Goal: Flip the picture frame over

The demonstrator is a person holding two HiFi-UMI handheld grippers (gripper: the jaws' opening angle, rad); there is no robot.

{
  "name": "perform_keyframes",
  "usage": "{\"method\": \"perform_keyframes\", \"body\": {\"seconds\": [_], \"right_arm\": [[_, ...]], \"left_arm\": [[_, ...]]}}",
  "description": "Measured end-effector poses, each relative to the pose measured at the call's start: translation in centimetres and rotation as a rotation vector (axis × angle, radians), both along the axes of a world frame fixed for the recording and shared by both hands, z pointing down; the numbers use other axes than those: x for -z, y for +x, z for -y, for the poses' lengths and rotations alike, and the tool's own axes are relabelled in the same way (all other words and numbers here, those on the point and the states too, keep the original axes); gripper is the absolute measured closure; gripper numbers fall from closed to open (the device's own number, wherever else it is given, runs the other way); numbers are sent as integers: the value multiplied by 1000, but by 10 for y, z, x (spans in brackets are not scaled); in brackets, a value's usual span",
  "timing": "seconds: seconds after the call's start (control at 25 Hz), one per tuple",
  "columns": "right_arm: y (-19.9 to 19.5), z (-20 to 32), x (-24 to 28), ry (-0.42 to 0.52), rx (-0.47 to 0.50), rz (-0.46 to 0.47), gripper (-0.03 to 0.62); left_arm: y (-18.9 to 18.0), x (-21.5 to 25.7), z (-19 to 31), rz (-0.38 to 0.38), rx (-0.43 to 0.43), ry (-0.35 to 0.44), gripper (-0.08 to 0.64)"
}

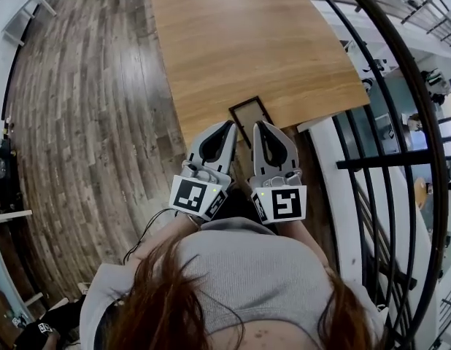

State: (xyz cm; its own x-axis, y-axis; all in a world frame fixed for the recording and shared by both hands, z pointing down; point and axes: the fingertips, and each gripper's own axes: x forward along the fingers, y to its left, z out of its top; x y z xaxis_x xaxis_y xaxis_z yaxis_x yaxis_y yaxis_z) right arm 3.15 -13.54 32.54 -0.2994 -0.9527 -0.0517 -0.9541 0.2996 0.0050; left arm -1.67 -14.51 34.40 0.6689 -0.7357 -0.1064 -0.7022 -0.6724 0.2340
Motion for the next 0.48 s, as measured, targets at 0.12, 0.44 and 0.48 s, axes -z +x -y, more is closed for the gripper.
{"method": "perform_keyframes", "body": {"seconds": [0.12, 0.44, 0.48], "right_arm": [[9, -4, -15, -37, 12, -18, 577], [48, -2, -98, -279, 6, 108, 575], [53, -2, -108, -283, 2, 127, 575]], "left_arm": [[3, -10, -4, -7, 22, -30, 554], [10, -43, -19, 2, 36, -116, 554], [12, -45, -19, 4, 33, -121, 554]]}}
